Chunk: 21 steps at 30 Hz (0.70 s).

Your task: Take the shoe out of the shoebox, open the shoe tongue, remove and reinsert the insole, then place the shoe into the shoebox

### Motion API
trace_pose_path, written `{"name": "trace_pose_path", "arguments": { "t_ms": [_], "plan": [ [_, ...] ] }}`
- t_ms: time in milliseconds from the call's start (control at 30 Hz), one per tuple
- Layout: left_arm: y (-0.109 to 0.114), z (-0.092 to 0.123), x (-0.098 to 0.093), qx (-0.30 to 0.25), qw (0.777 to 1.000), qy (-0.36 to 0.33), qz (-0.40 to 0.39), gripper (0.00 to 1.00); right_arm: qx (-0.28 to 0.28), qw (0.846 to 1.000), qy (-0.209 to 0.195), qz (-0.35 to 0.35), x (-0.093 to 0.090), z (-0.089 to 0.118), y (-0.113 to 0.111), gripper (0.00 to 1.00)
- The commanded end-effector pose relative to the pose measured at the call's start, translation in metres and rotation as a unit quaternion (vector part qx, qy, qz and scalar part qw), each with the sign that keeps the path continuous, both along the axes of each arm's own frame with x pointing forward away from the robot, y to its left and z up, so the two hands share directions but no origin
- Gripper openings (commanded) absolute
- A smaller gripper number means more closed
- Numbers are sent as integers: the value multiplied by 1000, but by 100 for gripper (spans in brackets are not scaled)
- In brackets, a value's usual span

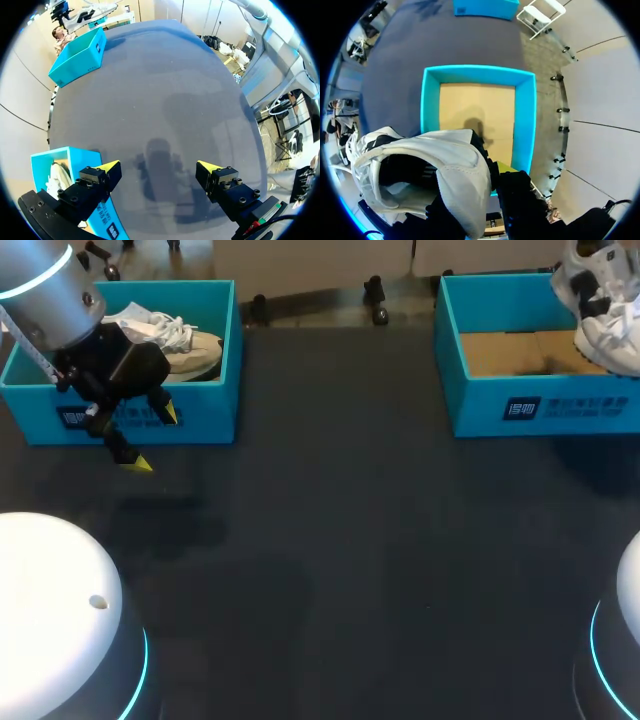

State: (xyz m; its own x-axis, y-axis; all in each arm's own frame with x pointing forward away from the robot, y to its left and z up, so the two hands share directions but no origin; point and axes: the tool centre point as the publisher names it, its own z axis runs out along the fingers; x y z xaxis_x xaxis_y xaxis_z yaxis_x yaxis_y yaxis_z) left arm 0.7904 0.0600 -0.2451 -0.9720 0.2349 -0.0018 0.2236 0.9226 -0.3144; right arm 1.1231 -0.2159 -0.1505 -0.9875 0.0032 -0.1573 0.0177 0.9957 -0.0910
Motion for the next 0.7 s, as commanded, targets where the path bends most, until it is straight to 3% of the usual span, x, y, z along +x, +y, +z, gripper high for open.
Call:
{"name": "trace_pose_path", "arguments": {
  "t_ms": [33, 167, 300, 400, 700],
  "plan": [
    [0, 0, 0, 1, 1000, 0, -1, 100, 1, 999, -10, -46, -6, -1, -5, 0],
    [0, 0, 0, 1, 1000, 0, -1, 100, 13, 983, -13, -184, -21, -6, -19, 0],
    [0, 0, 0, 1, 1000, 0, -1, 100, 46, 936, -14, -349, -43, -11, -35, 0],
    [0, 0, 0, 1, 1000, 0, -1, 100, 72, 902, -14, -425, -54, -11, -41, 0],
    [0, 0, 0, 1, 1000, 0, -1, 100, 78, 898, -14, -434, -56, -10, -41, 0]
  ]
}}
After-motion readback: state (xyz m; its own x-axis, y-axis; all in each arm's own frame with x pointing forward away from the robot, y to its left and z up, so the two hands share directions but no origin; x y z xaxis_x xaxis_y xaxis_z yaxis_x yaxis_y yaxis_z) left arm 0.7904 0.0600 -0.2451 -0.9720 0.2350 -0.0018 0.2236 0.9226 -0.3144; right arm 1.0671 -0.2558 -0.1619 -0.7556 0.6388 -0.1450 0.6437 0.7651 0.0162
